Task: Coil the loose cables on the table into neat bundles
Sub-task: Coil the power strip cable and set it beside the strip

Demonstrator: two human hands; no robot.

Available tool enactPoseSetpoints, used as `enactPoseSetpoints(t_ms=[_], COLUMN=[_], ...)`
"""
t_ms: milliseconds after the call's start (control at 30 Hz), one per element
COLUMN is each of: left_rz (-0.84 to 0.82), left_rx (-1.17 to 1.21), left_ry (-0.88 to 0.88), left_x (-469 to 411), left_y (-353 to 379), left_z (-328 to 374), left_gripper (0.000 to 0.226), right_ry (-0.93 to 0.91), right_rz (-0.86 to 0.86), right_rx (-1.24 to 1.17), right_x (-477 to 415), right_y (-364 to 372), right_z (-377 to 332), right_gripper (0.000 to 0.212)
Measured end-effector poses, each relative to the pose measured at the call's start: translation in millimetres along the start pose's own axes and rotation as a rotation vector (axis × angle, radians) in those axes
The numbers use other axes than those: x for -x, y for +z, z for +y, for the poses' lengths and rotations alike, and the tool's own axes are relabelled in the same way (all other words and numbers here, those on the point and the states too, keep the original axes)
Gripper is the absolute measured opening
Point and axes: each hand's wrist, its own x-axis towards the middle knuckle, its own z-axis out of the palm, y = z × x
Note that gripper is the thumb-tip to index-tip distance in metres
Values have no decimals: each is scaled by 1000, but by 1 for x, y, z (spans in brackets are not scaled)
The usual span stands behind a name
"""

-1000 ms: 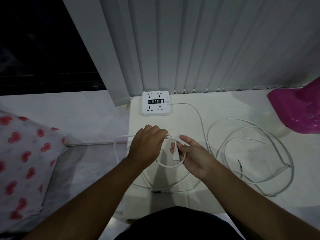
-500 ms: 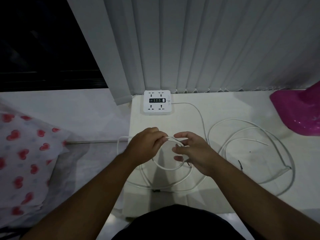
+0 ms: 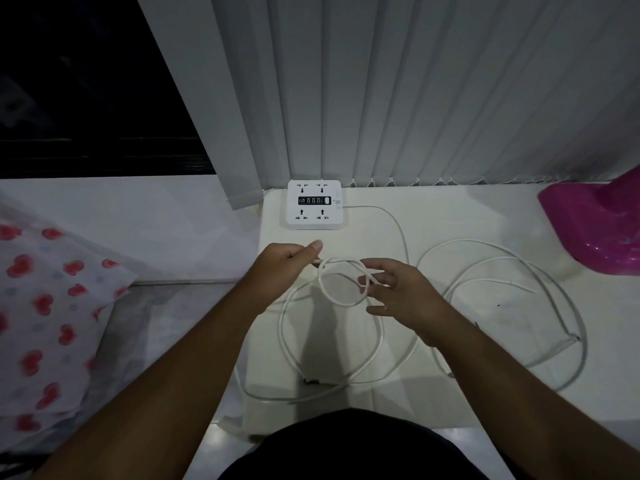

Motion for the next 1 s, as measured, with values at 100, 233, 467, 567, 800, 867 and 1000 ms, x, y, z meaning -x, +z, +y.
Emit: enactPoseSetpoints(t_ms=[100, 233, 467, 567, 800, 867, 1000], left_rz=[-50, -94, -175, -148, -129, -157, -208], left_rx=[76, 88, 233, 239, 359, 400, 533], left_ry=[7, -36, -109, -157, -232, -233, -274], left_x=[7, 13, 10, 7, 2, 4, 7], left_y=[2, 4, 4, 3, -1, 0, 0], left_z=[7, 12, 13, 19, 14, 11, 8], left_gripper=[33, 31, 30, 37, 33, 31, 28], right_ry=[11, 61, 83, 96, 149, 163, 89], right_rz=[19, 14, -41, -118, -285, -305, -234], right_rx=[-99, -190, -52, -119, -334, -331, -31], right_x=[3, 4, 4, 4, 8, 9, 6], right_y=[2, 10, 16, 16, 9, 5, 3], right_z=[-2, 1, 5, 4, 4, 5, 4], right_gripper=[35, 32, 21, 26, 43, 49, 34])
